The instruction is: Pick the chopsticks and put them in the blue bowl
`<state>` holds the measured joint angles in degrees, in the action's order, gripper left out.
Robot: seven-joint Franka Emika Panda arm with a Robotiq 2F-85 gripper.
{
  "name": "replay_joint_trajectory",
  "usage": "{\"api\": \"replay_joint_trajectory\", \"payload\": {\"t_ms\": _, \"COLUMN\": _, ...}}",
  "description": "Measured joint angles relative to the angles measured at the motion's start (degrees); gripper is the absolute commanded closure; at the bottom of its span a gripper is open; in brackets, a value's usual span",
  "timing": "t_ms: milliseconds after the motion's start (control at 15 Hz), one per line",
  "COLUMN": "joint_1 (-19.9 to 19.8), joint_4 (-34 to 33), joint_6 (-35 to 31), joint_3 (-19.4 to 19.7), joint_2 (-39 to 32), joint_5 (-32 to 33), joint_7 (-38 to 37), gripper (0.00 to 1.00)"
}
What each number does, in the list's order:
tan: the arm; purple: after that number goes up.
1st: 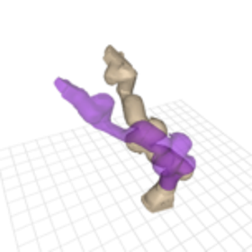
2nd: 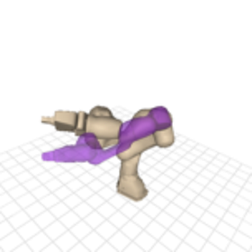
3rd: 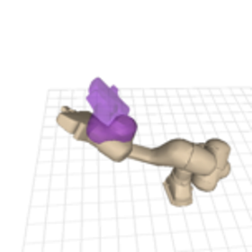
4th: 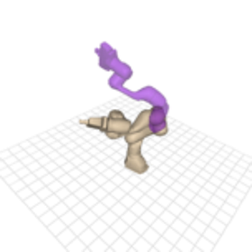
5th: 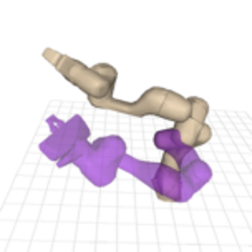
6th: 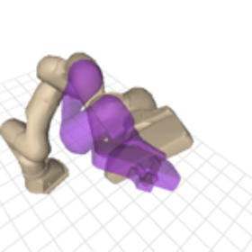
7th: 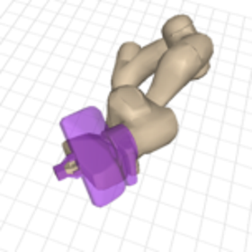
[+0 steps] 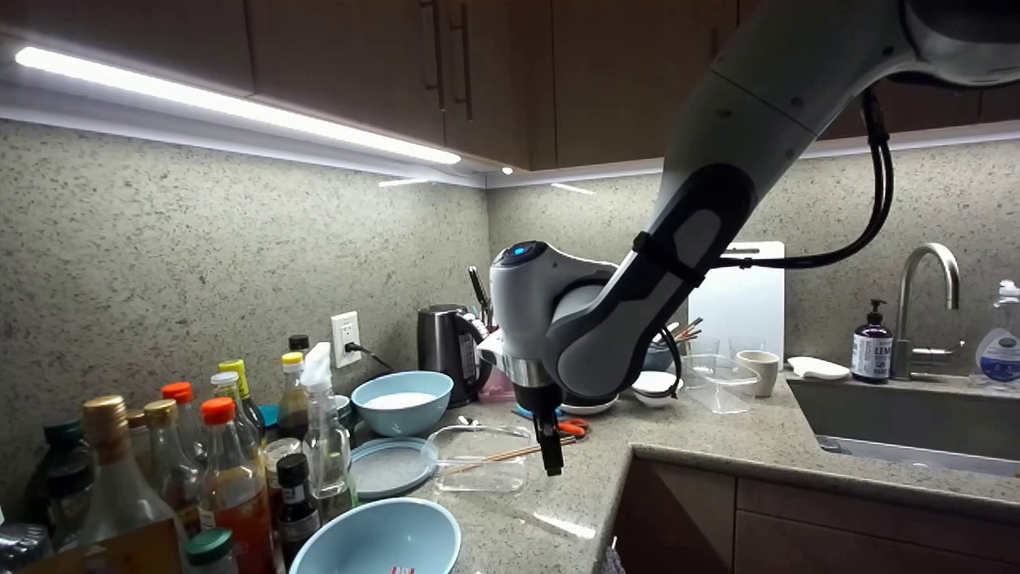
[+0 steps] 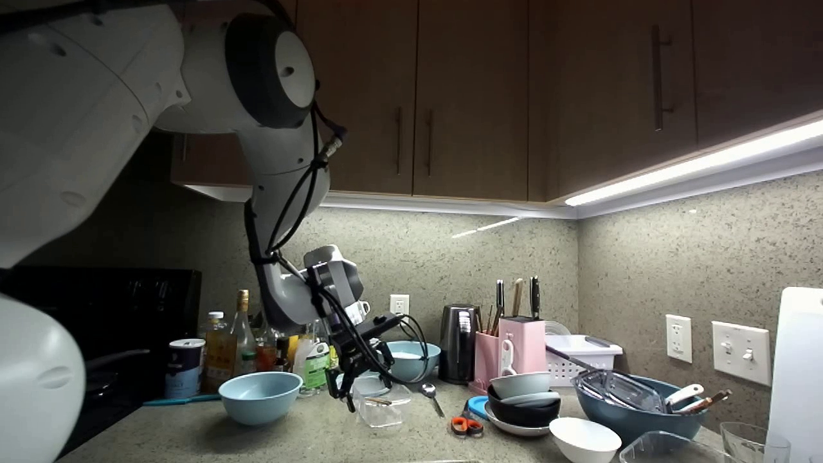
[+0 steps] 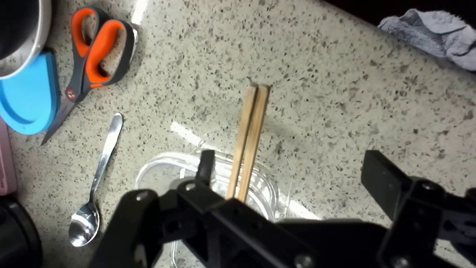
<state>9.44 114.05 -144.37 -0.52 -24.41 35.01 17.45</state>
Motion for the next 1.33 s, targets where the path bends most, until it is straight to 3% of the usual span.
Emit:
{"api": "replay_joint_trajectory", "payload": {"t_ms": 267, "joint_1": -1.50, "joint_4": 0.55, "joint_6": 1.01, "joint_3": 0.20, "joint_2": 0.28, "joint_5": -0.80, "joint_7": -0.02, "gripper": 0.00}}
{"api": "replay_joint_trajectory", "payload": {"t_ms": 333, "joint_1": -2.01, "joint_4": 0.69, "joint_6": 1.01, "joint_3": 0.19, "joint_2": 0.27, "joint_5": -1.04, "joint_7": -0.02, "gripper": 0.25}}
{"api": "replay_joint_trajectory", "payload": {"t_ms": 400, "joint_1": -2.46, "joint_4": 0.78, "joint_6": 1.01, "joint_3": 0.17, "joint_2": 0.26, "joint_5": -1.33, "joint_7": -0.02, "gripper": 0.26}}
{"api": "replay_joint_trajectory", "payload": {"t_ms": 1067, "joint_1": -3.38, "joint_4": 0.81, "joint_6": 0.98, "joint_3": -0.06, "joint_2": 0.12, "joint_5": -4.69, "joint_7": 0.02, "gripper": 0.92}}
{"api": "replay_joint_trajectory", "payload": {"t_ms": 1333, "joint_1": -3.39, "joint_4": 0.82, "joint_6": 0.96, "joint_3": -0.37, "joint_2": 0.06, "joint_5": -5.81, "joint_7": 0.13, "gripper": 0.95}}
